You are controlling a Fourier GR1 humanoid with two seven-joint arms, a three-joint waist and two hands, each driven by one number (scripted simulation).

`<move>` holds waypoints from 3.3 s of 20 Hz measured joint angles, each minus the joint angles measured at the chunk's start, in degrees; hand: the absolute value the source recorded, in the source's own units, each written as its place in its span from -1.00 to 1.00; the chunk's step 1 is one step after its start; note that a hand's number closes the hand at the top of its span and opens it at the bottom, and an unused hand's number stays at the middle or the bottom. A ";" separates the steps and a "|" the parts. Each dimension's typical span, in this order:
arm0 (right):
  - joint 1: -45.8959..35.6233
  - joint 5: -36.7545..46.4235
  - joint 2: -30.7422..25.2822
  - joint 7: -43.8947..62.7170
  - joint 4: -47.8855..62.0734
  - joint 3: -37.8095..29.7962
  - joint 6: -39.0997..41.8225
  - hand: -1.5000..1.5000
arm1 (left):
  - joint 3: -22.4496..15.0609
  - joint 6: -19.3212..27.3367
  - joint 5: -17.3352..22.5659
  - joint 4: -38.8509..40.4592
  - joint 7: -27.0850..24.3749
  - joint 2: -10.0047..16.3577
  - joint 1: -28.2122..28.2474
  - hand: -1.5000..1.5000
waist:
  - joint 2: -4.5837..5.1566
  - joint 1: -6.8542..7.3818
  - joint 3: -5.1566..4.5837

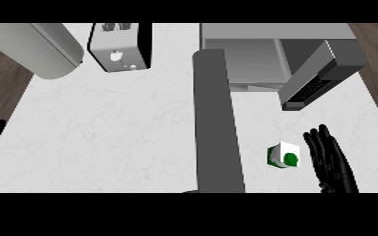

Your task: Pick up the milk, place it into the microwave and close the microwave

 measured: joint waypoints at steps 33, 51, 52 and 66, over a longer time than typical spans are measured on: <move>-10.20 -11.98 -2.94 -34.00 52.59 -23.10 4.91 -1.00 | 11.19 -11.51 6.20 -3.26 1.31 -4.07 5.10 -1.00 | 0.07 0.12 0.02; -30.02 -8.89 -4.94 -50.60 88.51 -29.25 2.67 1.00 | 14.91 -14.65 8.76 -5.04 5.40 -5.90 4.00 -1.00 | 0.14 0.34 0.03; -30.82 -9.03 -5.25 -51.56 90.40 -29.62 3.09 1.00 | 15.56 -15.28 9.16 -5.00 5.10 -6.10 4.46 -1.00 | 0.13 0.37 0.04; -39.83 -8.30 -5.88 -57.85 99.75 -31.54 2.56 1.00 | 16.28 -16.31 9.02 -4.31 5.96 -6.67 3.18 -1.00 | 0.19 0.53 0.02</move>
